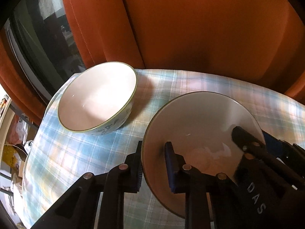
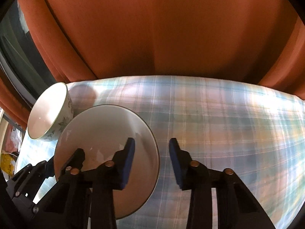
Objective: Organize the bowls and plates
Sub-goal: 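Move the right tool to a second white bowl and grasp its rim, then lift the second white bowl with the right tool toward the plate stack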
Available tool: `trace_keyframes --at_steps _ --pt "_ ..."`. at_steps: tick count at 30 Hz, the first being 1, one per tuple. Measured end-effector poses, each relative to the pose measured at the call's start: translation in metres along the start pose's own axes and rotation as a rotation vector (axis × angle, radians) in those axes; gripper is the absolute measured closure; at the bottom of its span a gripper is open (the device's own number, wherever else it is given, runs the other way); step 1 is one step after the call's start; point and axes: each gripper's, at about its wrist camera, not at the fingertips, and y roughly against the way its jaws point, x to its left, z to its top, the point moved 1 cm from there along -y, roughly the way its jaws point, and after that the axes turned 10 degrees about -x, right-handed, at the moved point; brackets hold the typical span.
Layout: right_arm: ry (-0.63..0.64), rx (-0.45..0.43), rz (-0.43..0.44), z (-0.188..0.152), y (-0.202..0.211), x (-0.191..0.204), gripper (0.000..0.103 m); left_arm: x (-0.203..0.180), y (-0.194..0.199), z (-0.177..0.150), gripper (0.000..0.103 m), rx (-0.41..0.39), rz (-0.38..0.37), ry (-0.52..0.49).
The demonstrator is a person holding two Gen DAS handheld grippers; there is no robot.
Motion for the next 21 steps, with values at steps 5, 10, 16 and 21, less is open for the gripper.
trace_keyframes --at_steps 5,10,16,21 --pt "0.007 0.003 0.002 0.003 -0.004 0.003 0.084 0.002 0.002 0.001 0.084 0.002 -0.015 -0.014" --pt "0.004 0.014 -0.010 0.004 -0.001 0.004 0.084 0.004 0.003 0.001 0.085 0.028 -0.033 -0.024" --pt "0.005 0.016 -0.032 0.004 0.014 0.005 0.084 0.004 0.022 0.001 0.085 0.012 -0.055 -0.049" --pt "-0.001 0.000 -0.055 0.004 0.039 0.003 0.084 0.007 0.047 -0.001 0.085 0.005 -0.083 -0.053"
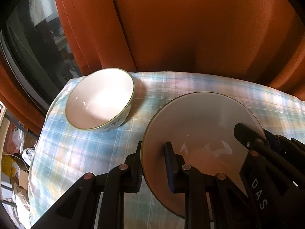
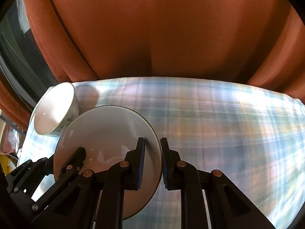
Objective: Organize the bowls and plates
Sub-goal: 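Lift the second white bowl with the right tool toward the plate stack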
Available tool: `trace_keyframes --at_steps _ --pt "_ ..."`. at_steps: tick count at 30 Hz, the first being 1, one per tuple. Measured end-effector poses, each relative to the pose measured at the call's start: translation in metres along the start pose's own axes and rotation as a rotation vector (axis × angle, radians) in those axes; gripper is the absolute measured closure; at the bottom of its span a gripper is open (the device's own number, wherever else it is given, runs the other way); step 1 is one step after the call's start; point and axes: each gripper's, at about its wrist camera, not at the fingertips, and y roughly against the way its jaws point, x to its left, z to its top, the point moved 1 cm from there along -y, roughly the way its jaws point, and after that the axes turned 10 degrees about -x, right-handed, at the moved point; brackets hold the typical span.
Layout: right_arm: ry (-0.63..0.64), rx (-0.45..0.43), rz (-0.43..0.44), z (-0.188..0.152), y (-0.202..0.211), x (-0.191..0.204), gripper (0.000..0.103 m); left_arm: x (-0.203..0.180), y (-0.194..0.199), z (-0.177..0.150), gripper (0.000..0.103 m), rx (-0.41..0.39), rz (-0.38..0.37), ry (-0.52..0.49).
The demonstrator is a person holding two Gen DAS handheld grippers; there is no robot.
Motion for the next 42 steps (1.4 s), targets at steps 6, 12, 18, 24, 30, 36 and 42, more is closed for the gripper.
trace_keyframes --at_steps 6,12,18,24,30,36,42 --pt "-0.014 -0.021 -0.028 -0.005 0.039 0.003 0.084 0.005 0.035 -0.006 0.085 -0.025 -0.033 -0.013" --pt "-0.036 -0.039 -0.049 -0.016 0.079 0.014 0.084 0.020 0.070 -0.016 0.085 -0.046 -0.053 -0.018" --pt "-0.048 -0.065 -0.077 -0.030 0.117 0.027 0.084 0.031 0.101 -0.031 0.085 -0.072 -0.089 -0.050" --pt "-0.089 -0.074 -0.146 -0.056 0.155 0.028 0.084 0.026 0.126 -0.055 0.085 -0.079 -0.167 -0.097" --pt "-0.136 -0.068 -0.197 -0.087 0.183 0.014 0.084 0.011 0.141 -0.076 0.084 -0.069 -0.218 -0.137" --pt "-0.172 -0.073 -0.218 -0.111 0.206 -0.007 0.084 -0.012 0.160 -0.100 0.084 -0.065 -0.236 -0.160" --pt "-0.172 -0.060 -0.203 -0.132 0.223 -0.035 0.084 -0.040 0.176 -0.120 0.084 -0.048 -0.223 -0.160"
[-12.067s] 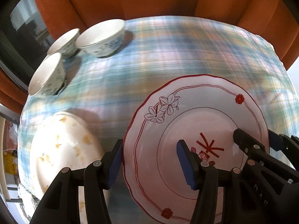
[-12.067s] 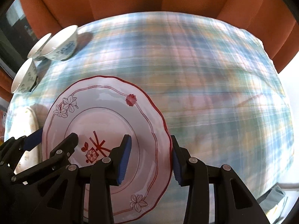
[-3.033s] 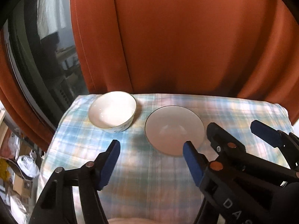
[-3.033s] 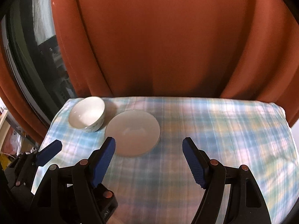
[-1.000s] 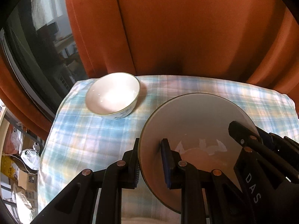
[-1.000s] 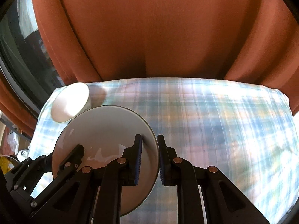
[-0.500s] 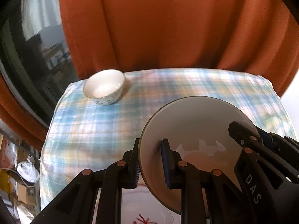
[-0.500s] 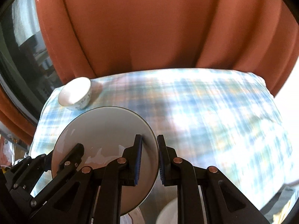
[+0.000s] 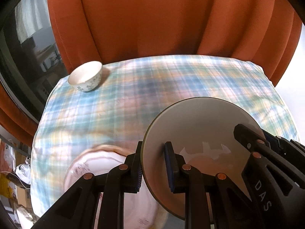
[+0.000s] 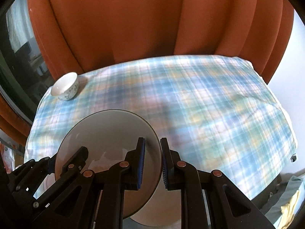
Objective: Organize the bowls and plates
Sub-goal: 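Lift the second white bowl with the right tool toward the plate stack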
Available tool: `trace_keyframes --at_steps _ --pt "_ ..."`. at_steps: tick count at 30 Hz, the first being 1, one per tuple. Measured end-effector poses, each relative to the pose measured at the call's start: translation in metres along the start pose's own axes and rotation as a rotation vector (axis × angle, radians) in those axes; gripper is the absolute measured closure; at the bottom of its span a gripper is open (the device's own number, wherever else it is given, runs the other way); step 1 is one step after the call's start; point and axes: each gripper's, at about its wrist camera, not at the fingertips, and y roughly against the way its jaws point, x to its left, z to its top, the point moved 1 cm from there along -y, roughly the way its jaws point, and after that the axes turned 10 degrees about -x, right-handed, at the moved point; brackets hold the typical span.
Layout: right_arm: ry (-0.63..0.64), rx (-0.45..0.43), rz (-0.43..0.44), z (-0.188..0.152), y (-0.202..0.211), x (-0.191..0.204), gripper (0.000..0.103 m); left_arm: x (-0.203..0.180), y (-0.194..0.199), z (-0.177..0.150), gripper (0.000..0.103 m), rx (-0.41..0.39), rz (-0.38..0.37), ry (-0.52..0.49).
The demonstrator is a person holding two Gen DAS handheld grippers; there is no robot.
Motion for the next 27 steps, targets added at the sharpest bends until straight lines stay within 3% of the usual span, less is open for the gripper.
trace_keyframes --at_steps 11,27 --pt "0.052 0.045 0.086 -0.033 -0.006 -0.050 0.084 -0.038 -0.007 -0.039 0.084 0.053 0.083 0.046" --pt "0.129 0.127 0.185 -0.054 -0.034 -0.059 0.084 -0.048 -0.027 -0.064 0.083 0.135 0.170 0.123"
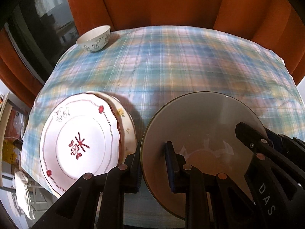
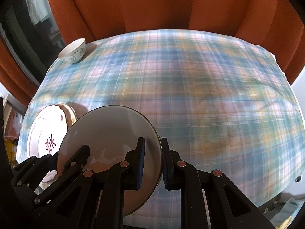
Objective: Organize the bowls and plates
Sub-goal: 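Lift the second white bowl with the right tool toward the plate stack, then lower the second bowl beside the plate stack and open the right tool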
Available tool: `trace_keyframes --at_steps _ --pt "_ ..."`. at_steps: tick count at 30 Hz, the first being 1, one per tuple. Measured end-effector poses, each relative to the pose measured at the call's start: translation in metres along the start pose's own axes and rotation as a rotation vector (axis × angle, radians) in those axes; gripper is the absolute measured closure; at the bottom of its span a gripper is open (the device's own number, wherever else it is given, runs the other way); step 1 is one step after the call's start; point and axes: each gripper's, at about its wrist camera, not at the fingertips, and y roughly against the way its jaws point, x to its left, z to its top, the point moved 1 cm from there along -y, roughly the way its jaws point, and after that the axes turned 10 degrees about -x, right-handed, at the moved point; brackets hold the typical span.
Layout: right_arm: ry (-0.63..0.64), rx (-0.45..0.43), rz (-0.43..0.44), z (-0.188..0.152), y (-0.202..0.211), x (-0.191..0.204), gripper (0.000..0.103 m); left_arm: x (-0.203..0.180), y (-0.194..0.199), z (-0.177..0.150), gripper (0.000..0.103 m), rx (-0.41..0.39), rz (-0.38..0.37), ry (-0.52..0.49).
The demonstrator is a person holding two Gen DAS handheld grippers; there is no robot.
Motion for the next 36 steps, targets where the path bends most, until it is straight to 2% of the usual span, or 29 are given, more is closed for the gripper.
trace_keyframes --at_steps 7,17,26,28,30,31,33,35,36 --pt "0.052 -0.008 -0.003 0.002 -0.003 0.002 0.084 -0.004 -0.005 -0.004 0.082 0.027 -0.004 0.020" --pt "0.097 -0.025 -0.007 0.000 -0.005 0.002 0.084 -0.005 -0.004 -0.009 0.081 -0.006 0.028 0.037" --pt "0.129 -0.054 0.007 0.001 -0.010 0.005 0.084 -0.006 -0.005 -0.010 0.081 -0.011 0.026 0.044" --pt "0.115 -0.048 0.016 0.001 -0.011 0.003 0.081 -0.006 -0.006 -0.010 0.077 -0.005 0.012 0.039" --pt "0.107 -0.043 0.018 0.000 -0.011 0.002 0.081 -0.008 -0.006 -0.011 0.066 0.001 -0.006 0.032" --pt "0.102 -0.035 0.019 0.000 -0.012 0.001 0.080 -0.008 -0.006 -0.011 0.064 0.003 -0.017 0.029" --pt "0.086 -0.014 0.032 -0.002 -0.014 0.000 0.075 -0.010 -0.006 -0.011 0.056 0.010 -0.042 0.019" --pt "0.068 0.014 0.046 -0.003 -0.017 -0.001 0.058 -0.011 -0.004 -0.010 0.047 0.011 -0.077 0.013" --pt "0.060 0.019 0.048 -0.003 -0.017 -0.001 0.042 -0.011 -0.002 -0.009 0.041 0.006 -0.086 0.007"
